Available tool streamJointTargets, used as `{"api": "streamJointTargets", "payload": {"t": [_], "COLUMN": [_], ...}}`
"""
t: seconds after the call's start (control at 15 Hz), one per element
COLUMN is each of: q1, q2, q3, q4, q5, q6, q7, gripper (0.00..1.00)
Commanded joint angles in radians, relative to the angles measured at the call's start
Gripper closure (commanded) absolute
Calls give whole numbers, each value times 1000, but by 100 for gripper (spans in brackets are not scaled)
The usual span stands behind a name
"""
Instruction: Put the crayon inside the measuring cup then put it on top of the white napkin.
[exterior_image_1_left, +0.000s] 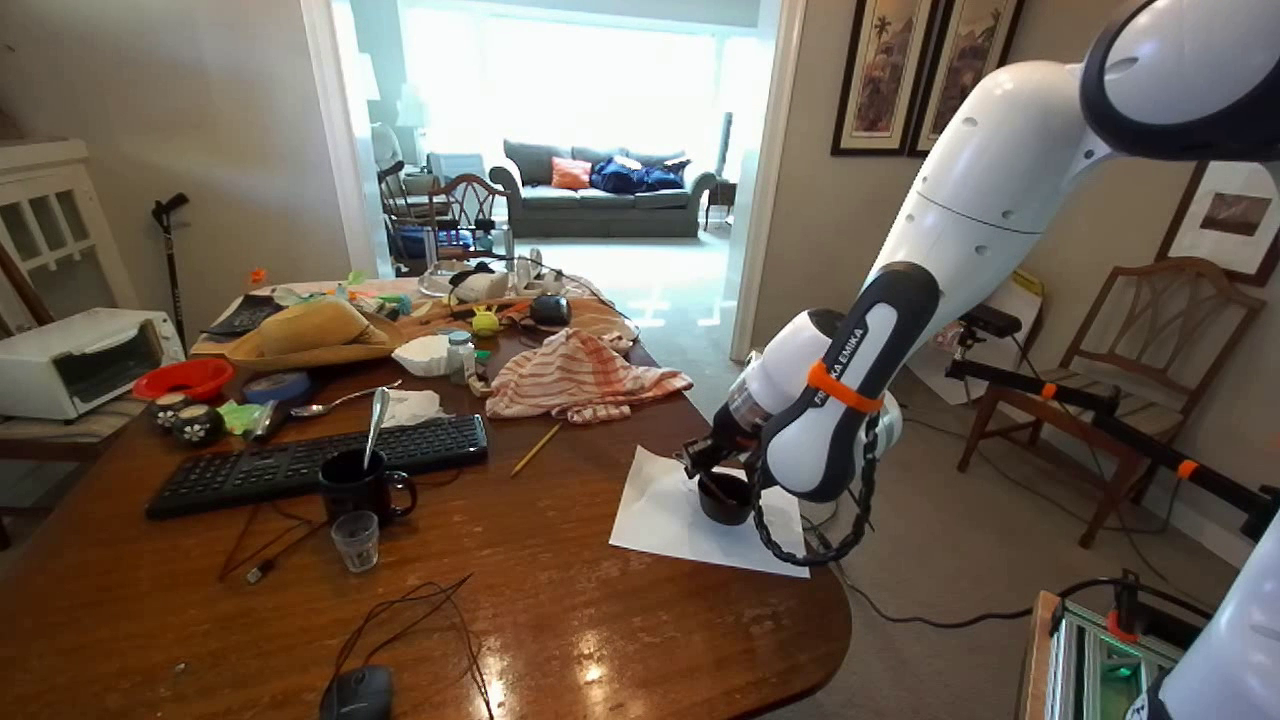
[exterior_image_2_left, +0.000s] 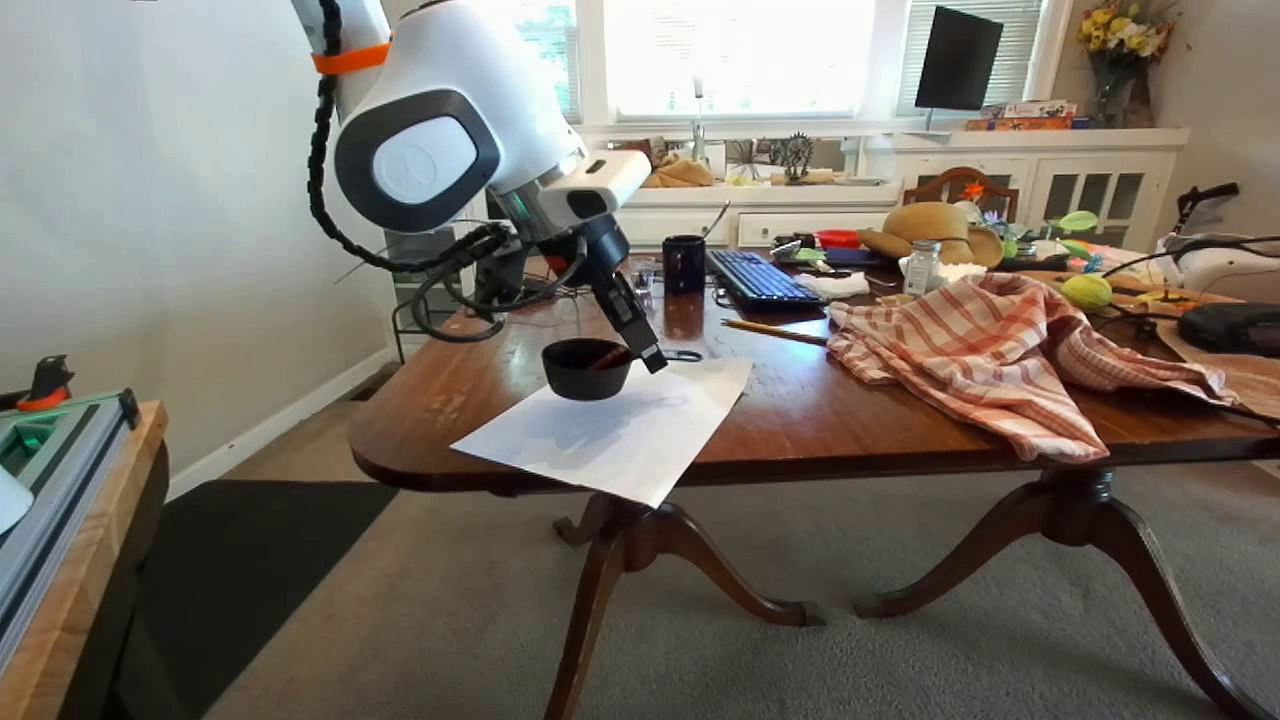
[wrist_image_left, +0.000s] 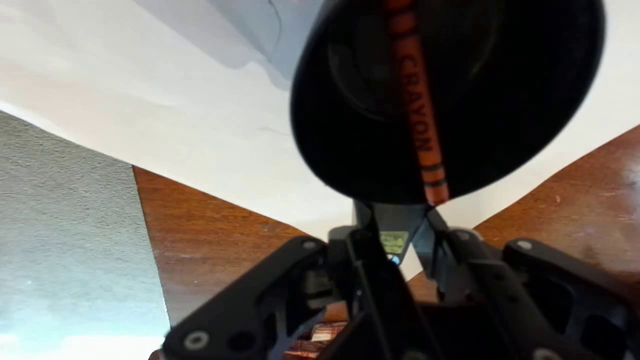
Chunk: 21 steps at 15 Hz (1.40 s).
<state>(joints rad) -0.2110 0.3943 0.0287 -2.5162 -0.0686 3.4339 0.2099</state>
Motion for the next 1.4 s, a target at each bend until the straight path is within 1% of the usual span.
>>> {"api": "streamJointTargets", "payload": {"t": [0.0, 0.33, 0.4, 0.47, 0.53, 0.6, 0.73, 0.8, 0.87, 0.93, 1.0, 1.13, 1.27, 1.33], "q1": [-43, -71, -73, -74, -76, -75, -74, -67, -64, -46, -39, -14, -14, -30], "q2": [44, 69, 72, 75, 76, 77, 74, 68, 61, 46, 23, -28, -89, -121], "q3": [34, 52, 53, 52, 53, 53, 53, 51, 50, 38, 37, 25, 41, 65], "q4": [14, 23, 24, 27, 28, 29, 31, 32, 32, 31, 27, 15, 0, -8], "q5": [-4, -21, -22, -23, -25, -25, -24, -20, -18, -5, 1, 16, 10, -2], "q6": [38, 66, 68, 68, 66, 66, 61, 57, 51, 32, 5, -44, -80, -109], "q7": [-34, -53, -56, -59, -61, -63, -68, -70, -71, -77, -76, -81, -80, -73], "gripper": [94, 94, 92, 69, 50, 45, 31, 22, 15, 7, 1, 0, 0, 0]}}
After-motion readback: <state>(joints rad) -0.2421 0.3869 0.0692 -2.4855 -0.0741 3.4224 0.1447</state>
